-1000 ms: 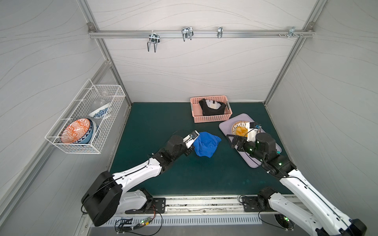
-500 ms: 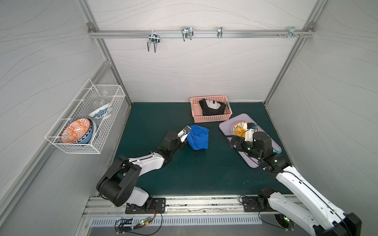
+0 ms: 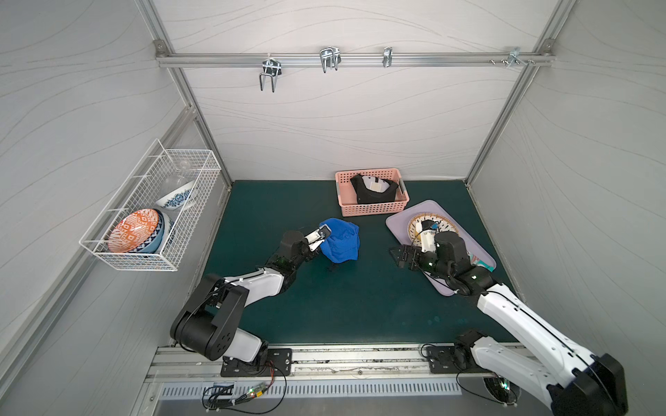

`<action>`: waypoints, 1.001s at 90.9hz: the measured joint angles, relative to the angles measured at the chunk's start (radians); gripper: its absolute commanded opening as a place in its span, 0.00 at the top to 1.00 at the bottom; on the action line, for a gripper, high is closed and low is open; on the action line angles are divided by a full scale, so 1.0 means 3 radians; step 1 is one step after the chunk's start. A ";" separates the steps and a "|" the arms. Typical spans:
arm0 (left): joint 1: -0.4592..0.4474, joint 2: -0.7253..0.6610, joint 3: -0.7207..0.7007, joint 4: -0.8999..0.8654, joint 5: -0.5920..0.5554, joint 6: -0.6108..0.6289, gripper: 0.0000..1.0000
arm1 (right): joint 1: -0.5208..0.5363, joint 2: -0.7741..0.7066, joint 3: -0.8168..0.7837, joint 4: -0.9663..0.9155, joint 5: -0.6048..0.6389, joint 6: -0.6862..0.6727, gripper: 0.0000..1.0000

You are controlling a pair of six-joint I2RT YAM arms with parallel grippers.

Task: Turn the baseball cap inside out
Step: Place the baseball cap at the center of the board.

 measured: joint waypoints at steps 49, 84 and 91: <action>0.0326 -0.0537 -0.0064 -0.1820 -0.0107 0.0221 0.00 | 0.0470 0.1218 0.0191 0.0645 -0.0051 -0.0299 0.01; 0.0421 -0.0895 0.0334 -0.3410 0.0034 0.0397 0.00 | 0.0488 0.1644 0.0448 0.0715 -0.0718 -0.0604 0.13; 0.0422 -0.0855 0.0341 -0.3466 0.0061 0.0402 0.00 | 0.0515 0.1820 0.0493 0.0748 -0.0863 -0.0643 0.23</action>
